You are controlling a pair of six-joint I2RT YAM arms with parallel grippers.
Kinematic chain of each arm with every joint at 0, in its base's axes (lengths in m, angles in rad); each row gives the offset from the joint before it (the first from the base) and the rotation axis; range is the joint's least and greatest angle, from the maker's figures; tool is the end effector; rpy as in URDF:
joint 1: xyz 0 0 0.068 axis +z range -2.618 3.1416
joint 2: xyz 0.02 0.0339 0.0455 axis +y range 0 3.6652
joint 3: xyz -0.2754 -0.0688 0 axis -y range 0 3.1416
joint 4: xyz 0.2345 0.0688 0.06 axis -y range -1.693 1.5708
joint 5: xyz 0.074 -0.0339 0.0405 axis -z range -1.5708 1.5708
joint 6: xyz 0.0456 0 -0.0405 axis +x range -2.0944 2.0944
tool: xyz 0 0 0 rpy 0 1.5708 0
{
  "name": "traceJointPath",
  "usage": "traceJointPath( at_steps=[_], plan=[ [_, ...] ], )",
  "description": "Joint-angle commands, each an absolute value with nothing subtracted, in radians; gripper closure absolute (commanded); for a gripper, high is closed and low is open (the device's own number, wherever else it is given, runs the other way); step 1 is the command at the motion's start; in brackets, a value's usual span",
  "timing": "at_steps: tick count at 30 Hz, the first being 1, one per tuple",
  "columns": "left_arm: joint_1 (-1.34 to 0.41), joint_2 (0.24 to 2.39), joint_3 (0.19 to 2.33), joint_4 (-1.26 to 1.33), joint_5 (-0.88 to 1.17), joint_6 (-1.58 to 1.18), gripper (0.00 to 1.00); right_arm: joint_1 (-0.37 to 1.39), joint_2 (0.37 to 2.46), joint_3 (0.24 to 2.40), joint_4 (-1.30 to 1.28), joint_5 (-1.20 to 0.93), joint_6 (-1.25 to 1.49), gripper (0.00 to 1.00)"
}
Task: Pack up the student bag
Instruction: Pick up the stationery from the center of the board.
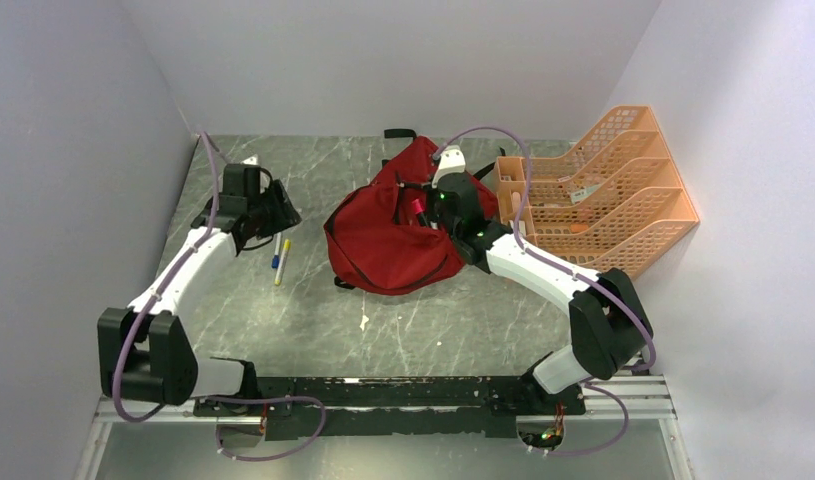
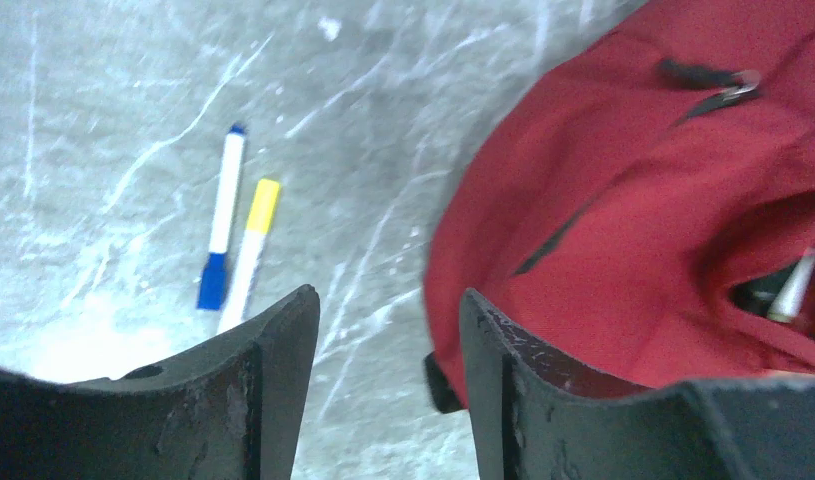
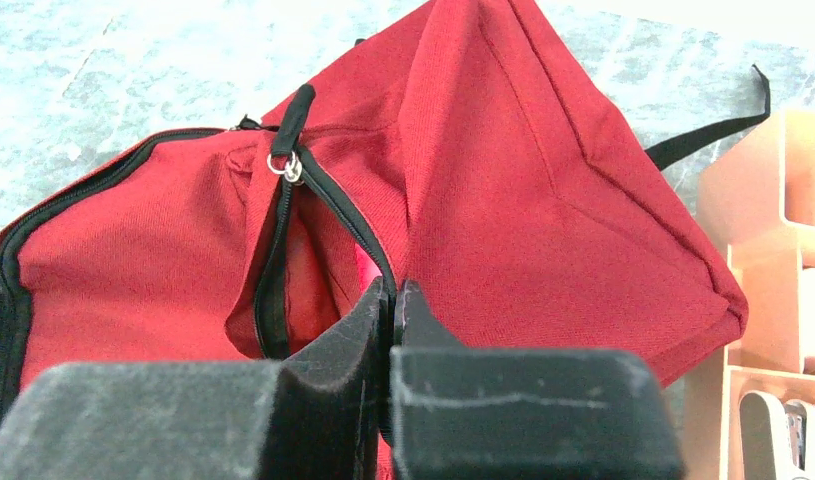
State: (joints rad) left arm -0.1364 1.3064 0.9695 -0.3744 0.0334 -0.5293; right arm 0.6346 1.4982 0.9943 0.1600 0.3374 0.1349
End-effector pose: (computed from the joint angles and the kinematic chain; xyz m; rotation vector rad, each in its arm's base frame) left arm 0.2770 -0.0395 0.2804 -0.4338 2.2705 -0.3826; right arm 0.2864 0.1921 0.2880 -0.2472 1.8834 0.2007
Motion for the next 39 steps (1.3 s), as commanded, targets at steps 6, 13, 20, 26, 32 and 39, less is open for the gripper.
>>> traceJointPath(
  at_steps=[6, 13, 20, 26, 32, 39],
  plan=[
    [-0.098, 1.52, 1.012, -0.565, -0.012, -0.393, 0.47, 0.643, 1.488, 0.997, 0.184, 0.297, 0.144, 1.0],
    [-0.098, 1.584, 0.988, -0.518, -0.009, -0.387, 0.48, 0.644, 1.497, 1.003, 0.183, 0.298, 0.136, 1.0],
    [-0.098, 1.66, 1.03, -0.519, -0.032, -0.367, 0.49, 0.643, 1.504, 1.004, 0.181, 0.3, 0.138, 1.0],
    [-0.098, 1.706, 1.074, -0.526, -0.059, -0.356, 0.5, 0.644, 1.511, 1.015, 0.173, 0.293, 0.136, 1.0],
    [-0.098, 1.721, 1.063, -0.521, -0.053, -0.353, 0.5, 0.643, 1.506, 1.005, 0.181, 0.304, 0.133, 1.0],
    [-0.108, 1.729, 1.047, -0.543, -0.047, -0.321, 0.62, 0.643, 1.509, 1.004, 0.181, 0.297, 0.136, 1.0]
  ],
)
